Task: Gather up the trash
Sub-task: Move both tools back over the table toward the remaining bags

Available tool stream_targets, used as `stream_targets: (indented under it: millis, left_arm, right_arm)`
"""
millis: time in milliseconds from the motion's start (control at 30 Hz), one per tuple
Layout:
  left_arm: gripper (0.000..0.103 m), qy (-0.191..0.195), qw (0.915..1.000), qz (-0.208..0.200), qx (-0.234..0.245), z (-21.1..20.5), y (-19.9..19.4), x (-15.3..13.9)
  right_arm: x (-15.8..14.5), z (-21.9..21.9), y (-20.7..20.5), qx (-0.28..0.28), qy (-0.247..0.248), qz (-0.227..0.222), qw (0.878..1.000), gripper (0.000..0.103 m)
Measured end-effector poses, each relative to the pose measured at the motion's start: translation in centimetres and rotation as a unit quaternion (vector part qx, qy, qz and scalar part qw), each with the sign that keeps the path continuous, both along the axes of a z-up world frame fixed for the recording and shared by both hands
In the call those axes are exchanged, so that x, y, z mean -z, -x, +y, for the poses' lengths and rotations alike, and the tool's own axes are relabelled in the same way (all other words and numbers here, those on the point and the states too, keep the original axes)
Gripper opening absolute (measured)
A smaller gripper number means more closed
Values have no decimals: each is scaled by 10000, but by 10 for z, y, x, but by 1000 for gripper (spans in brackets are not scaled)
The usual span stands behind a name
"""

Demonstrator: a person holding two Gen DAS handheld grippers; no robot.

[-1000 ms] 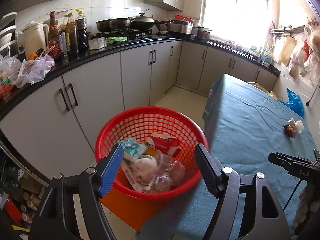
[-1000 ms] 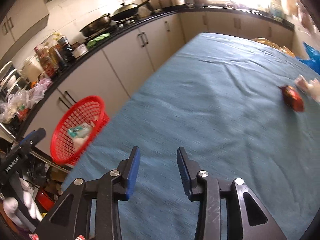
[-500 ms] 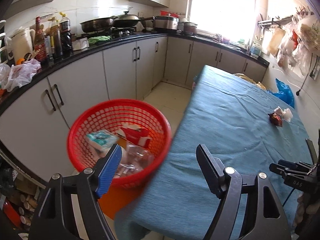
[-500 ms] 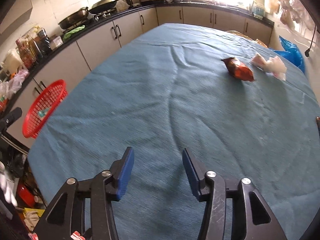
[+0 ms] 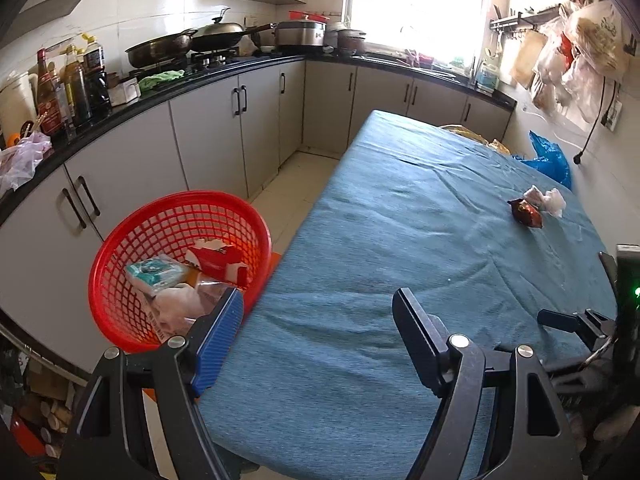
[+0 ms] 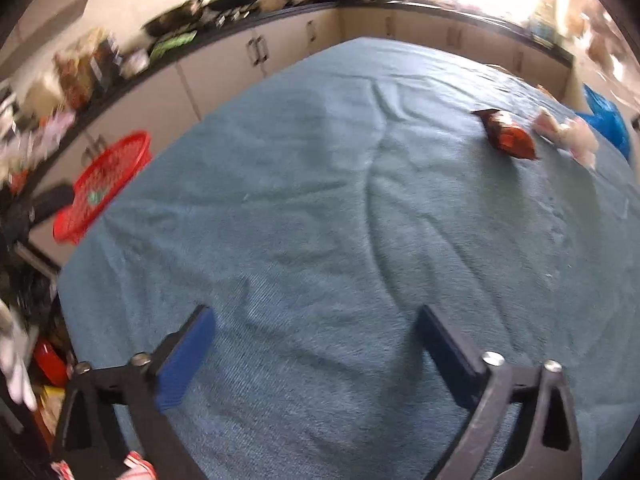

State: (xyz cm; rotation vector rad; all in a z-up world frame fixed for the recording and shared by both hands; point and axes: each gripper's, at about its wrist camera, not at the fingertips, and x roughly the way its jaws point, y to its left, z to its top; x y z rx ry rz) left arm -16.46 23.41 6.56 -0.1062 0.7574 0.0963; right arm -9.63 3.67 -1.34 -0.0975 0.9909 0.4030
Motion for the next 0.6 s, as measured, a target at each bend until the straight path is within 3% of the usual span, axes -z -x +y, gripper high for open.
stream_targets:
  millis: [200,400,500,600]
  left_arm:
    - [76,51,9999,111,15,-12,-10,2]
    - [76,223,9994,226,136,-28,-22,3]
    - [76,189,9988,288,337,-44,-28,4]
    - [76,149,9971,380,645,-63,-37,8]
  right_arm:
    - [-1,-11,-1,-150,-293,117,9994,103]
    - [4,-13,20,-910,228,16,9956,103]
    - [2,-38,33,-957,-146,24,9953,103]
    - [-3,-78,37,-569,-598,195,9964,97]
